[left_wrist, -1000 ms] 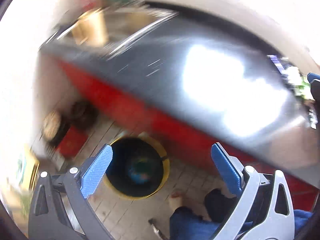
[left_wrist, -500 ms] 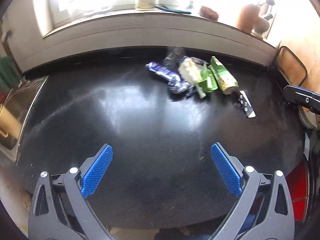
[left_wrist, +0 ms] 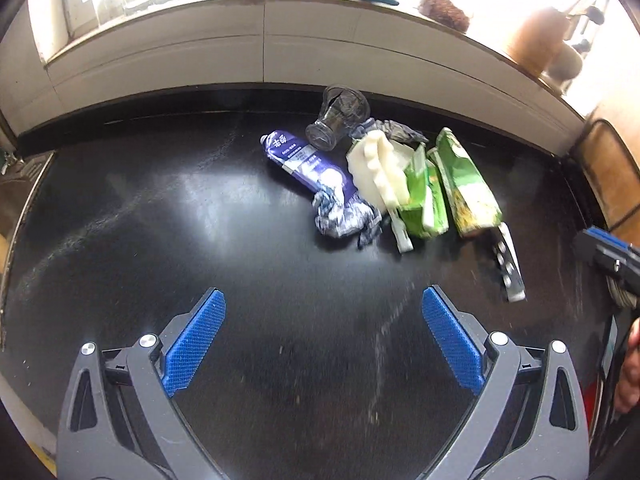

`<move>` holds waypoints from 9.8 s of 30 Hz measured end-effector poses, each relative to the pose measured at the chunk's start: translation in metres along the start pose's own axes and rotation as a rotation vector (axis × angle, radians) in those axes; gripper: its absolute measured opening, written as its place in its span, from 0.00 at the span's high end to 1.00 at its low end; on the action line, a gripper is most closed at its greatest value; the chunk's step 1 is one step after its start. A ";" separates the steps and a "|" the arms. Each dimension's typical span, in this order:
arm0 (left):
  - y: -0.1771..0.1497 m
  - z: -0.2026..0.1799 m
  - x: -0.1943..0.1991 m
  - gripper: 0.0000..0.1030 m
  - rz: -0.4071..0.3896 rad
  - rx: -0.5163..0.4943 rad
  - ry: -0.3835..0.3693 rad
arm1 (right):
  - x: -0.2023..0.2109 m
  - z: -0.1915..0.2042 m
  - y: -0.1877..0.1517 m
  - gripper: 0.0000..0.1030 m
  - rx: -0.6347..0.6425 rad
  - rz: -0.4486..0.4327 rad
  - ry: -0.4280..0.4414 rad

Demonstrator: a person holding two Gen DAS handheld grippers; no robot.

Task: Collect trash
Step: 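Return both tools over the countertop trash, then grasp the foil ball with left tool while right tool grasps the green cartoon pouch, then carry foil ball and pouch to the floor bin and open both tools, then return both tools to the countertop and approach the blue tube with left tool, then grasp the blue tube with left tool while right tool grasps the green marker, then carry tube and marker to the floor bin and open both tools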

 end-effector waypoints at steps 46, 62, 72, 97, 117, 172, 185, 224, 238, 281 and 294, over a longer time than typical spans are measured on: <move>-0.026 0.016 0.025 0.66 0.012 -0.003 -0.012 | 0.000 0.023 -0.006 0.59 0.084 0.052 0.003; -0.067 0.030 0.065 0.66 -0.039 -0.007 0.012 | 0.026 0.051 -0.039 0.59 0.136 0.028 -0.009; -0.110 0.114 0.135 0.66 -0.128 0.172 0.132 | 0.001 0.161 -0.046 0.59 0.379 0.054 0.150; -0.402 0.330 0.160 0.66 0.008 0.821 0.362 | -0.084 0.522 -0.274 0.59 1.044 0.490 0.476; -0.406 0.368 0.125 0.64 0.024 0.829 0.339 | -0.124 0.552 -0.292 0.56 1.048 0.541 0.439; 0.001 0.034 0.004 0.10 -0.002 0.056 -0.008 | -0.011 0.022 0.010 0.19 0.019 0.058 0.085; 0.081 0.065 -0.107 0.10 0.128 0.216 0.005 | -0.149 0.012 0.070 0.31 -0.084 0.235 0.099; 0.090 0.044 -0.067 0.95 0.070 0.072 -0.028 | -0.150 -0.009 0.076 0.85 -0.105 0.281 0.133; 0.053 0.041 -0.014 0.95 0.030 0.086 -0.004 | -0.116 -0.005 0.078 0.88 -0.047 0.222 0.155; -0.349 0.309 0.193 0.95 -0.035 0.854 0.322 | -0.064 0.463 -0.219 0.88 0.853 0.525 0.547; -0.392 0.359 0.160 0.95 -0.024 0.954 0.279 | -0.104 0.523 -0.272 0.88 0.938 0.595 0.491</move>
Point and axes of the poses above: each gripper's, at about its wrist camera, not at the fingertips, and x roughly against the way its jaws point, z to its left, y to its top, the point moved 1 cm from there along -x, roughly the way its jaws point, and after that the axes turned 4 degrees about z, right-handed, at the moved point
